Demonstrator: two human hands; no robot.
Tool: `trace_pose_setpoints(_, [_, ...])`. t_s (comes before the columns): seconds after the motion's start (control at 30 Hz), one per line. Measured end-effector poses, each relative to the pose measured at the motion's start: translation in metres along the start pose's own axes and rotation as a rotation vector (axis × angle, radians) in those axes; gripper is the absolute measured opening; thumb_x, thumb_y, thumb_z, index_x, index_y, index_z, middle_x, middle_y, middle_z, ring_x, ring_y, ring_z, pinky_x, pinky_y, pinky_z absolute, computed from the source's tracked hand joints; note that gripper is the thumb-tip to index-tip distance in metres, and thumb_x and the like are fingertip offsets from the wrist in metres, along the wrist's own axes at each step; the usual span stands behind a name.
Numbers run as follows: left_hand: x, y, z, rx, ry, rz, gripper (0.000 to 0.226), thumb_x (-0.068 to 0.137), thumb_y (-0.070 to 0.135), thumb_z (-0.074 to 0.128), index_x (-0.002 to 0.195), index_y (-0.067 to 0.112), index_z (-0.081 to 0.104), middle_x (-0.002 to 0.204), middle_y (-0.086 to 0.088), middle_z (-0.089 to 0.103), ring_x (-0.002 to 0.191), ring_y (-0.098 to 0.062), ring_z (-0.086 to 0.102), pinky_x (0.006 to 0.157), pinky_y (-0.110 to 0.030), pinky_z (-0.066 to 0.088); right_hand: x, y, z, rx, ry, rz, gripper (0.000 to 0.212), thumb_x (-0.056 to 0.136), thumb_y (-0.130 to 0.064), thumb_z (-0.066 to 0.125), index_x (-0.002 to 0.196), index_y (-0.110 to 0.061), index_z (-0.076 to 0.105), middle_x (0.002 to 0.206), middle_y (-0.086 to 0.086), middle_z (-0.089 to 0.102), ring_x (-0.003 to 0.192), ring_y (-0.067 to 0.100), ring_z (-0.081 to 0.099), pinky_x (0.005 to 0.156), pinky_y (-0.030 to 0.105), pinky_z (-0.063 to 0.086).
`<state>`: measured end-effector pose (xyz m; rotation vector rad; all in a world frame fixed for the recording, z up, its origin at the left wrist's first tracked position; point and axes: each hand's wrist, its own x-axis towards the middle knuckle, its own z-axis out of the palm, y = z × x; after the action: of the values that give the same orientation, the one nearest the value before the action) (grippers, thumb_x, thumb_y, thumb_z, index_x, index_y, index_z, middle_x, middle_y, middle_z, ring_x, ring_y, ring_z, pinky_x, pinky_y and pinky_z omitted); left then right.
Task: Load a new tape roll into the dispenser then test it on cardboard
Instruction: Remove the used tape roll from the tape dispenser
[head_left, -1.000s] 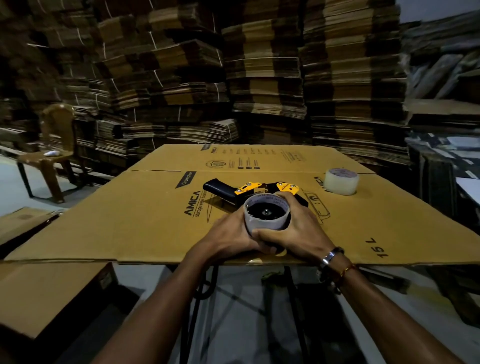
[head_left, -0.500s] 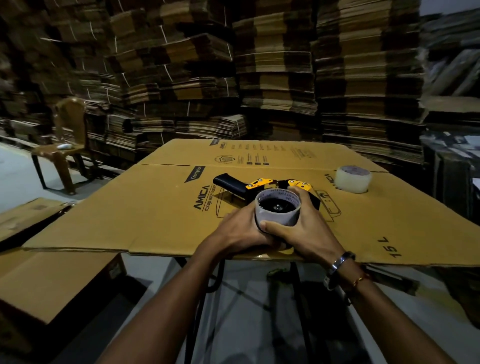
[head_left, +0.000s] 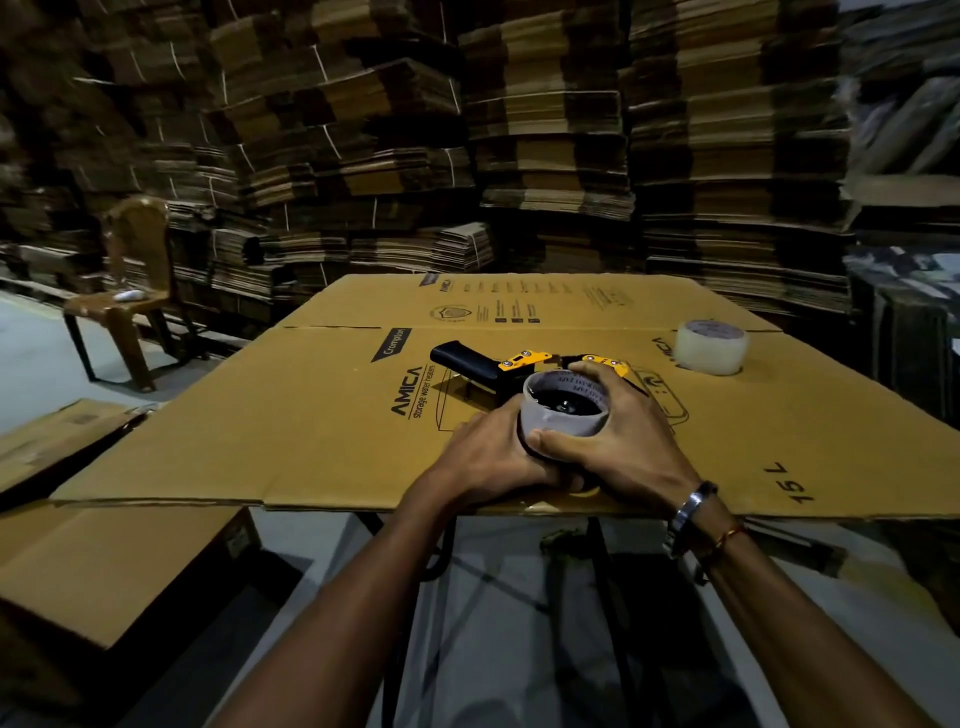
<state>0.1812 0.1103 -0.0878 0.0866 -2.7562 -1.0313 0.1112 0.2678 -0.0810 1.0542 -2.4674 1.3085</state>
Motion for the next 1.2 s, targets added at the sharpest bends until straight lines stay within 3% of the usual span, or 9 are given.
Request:
trace_pose_setpoints(0.27, [0.004,-0.004,0.004,0.01,0.018,0.023,0.092,0.055,0.068,0.079,0.137,0.048,0.043,0.127,0.019,0.065,0.113,-0.015,0.063,0.096,-0.045,0.051,0.01,0.007,-0.01,0.073,-0.136,-0.019,0.076,0.063,-0.049,0.087,0.131,-0.037,0.054,0.125,-0.014,0.067,0.116,0.005,0.063,0.101,0.041,0.052])
trace_pose_setpoints(0.37, [0.003,-0.004,0.003,0.015,0.011,0.025,0.088,0.057,0.066,0.077,0.137,0.048,0.045,0.125,0.018,0.066,0.111,-0.016,0.063,0.095,-0.045,0.051,0.01,0.004,-0.01,0.049,-0.127,-0.033,0.074,0.063,-0.051,0.085,0.129,-0.037,0.055,0.122,-0.016,0.067,0.112,0.002,0.064,0.099,0.036,0.053])
trace_pose_setpoints(0.5, [0.0,-0.002,0.002,-0.009,0.014,0.045,0.086,0.062,0.062,0.075,0.14,0.045,0.043,0.128,0.015,0.065,0.111,-0.016,0.063,0.095,-0.045,0.052,0.006,-0.009,-0.005,-0.034,-0.025,-0.034,0.049,0.067,-0.049,0.084,0.107,-0.047,0.055,0.106,-0.027,0.063,0.098,-0.007,0.061,0.084,0.019,0.049])
trace_pose_setpoints(0.57, [0.001,-0.003,0.002,-0.014,0.018,0.037,0.088,0.06,0.067,0.072,0.141,0.045,0.043,0.128,0.015,0.065,0.111,-0.016,0.064,0.095,-0.046,0.052,0.004,-0.014,-0.001,-0.076,0.026,-0.001,0.063,0.065,-0.06,0.079,0.12,-0.037,0.057,0.118,-0.014,0.066,0.108,0.01,0.063,0.088,0.029,0.052])
trace_pose_setpoints(0.63, [0.001,-0.005,0.004,-0.021,0.021,0.015,0.09,0.057,0.07,0.07,0.14,0.045,0.044,0.127,0.014,0.066,0.111,-0.018,0.064,0.095,-0.046,0.052,0.0,-0.017,-0.001,-0.144,0.025,0.054,0.095,0.067,-0.069,0.076,0.145,-0.025,0.044,0.141,-0.001,0.057,0.125,0.022,0.056,0.1,0.038,0.05])
trace_pose_setpoints(0.7, [0.002,-0.007,0.005,-0.027,0.02,0.006,0.09,0.056,0.069,0.068,0.139,0.043,0.046,0.128,0.011,0.067,0.113,-0.021,0.064,0.096,-0.046,0.052,-0.001,-0.021,-0.001,-0.212,0.011,0.092,0.117,0.066,-0.074,0.074,0.157,-0.021,0.023,0.156,0.003,0.041,0.136,0.025,0.046,0.107,0.04,0.044])
trace_pose_setpoints(0.77, [0.003,-0.009,0.004,-0.028,0.019,0.008,0.089,0.056,0.068,0.066,0.139,0.042,0.046,0.129,0.011,0.067,0.112,-0.021,0.064,0.096,-0.045,0.053,-0.001,-0.022,0.003,-0.228,0.017,0.082,0.124,0.065,-0.072,0.076,0.159,-0.021,0.014,0.16,0.003,0.035,0.14,0.025,0.041,0.108,0.038,0.041])
trace_pose_setpoints(0.97, [0.003,-0.007,0.003,-0.023,0.02,0.03,0.09,0.059,0.067,0.068,0.141,0.04,0.045,0.128,0.012,0.067,0.113,-0.017,0.065,0.097,-0.044,0.052,-0.002,-0.005,0.009,-0.006,0.081,-0.001,0.104,0.067,-0.046,0.088,0.152,-0.024,0.031,0.147,0.0,0.049,0.129,0.019,0.051,0.104,0.033,0.045])
trace_pose_setpoints(1.2, [0.007,-0.012,0.006,-0.02,0.034,0.024,0.091,0.058,0.062,0.076,0.14,0.045,0.042,0.126,0.017,0.067,0.112,-0.014,0.064,0.096,-0.043,0.053,-0.001,0.006,0.006,0.041,0.053,-0.109,0.093,0.066,-0.041,0.09,0.143,-0.028,0.04,0.137,-0.007,0.054,0.123,0.014,0.055,0.103,0.038,0.049])
